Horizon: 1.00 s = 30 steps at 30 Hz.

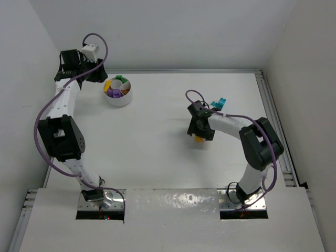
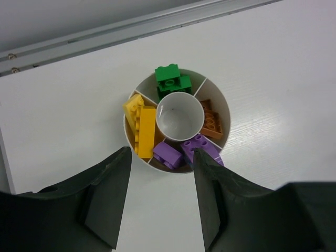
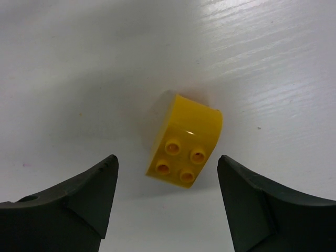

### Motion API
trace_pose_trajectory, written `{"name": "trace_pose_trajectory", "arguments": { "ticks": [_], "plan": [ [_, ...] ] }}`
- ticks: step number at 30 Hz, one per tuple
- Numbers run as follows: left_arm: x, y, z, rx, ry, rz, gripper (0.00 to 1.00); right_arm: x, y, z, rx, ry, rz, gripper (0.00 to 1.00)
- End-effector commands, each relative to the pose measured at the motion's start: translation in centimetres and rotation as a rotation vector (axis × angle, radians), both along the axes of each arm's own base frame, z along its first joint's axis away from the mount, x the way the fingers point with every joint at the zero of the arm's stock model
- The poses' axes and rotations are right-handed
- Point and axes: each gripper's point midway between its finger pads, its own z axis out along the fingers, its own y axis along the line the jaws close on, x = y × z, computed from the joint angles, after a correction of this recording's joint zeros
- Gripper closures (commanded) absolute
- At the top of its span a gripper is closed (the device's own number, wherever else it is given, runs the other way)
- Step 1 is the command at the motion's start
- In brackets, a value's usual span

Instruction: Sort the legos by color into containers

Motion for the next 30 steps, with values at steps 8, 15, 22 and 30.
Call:
{"name": "trace_pose_trajectory", "arguments": {
  "ticks": [8,15,22,30],
  "plan": [
    [-1.2,-3.2,4.3,-0.030,-0.075,-0.122,0.52,0.8,-0.5,-0.7,-0.037,-0.021,-0.020,0.66],
    [-4.9,-7.6,4.3,0.053,-0.131,-0.498,0.52,1.9,1.4,1.0,0.000,-0.125,0.335,1.00],
    [-15.0,-12.7,0.9,0.296,-0.267,-1.165,0.35,-1.5,10.5,8.5,0.161,-0.371,1.165,1.00],
    [-23.3,-21.1,-0.3,0.167,-0.338,-1.484,0.30,-3.3,20.0,17.7,0.253,-0.709,1.573,1.00]
  ]
}}
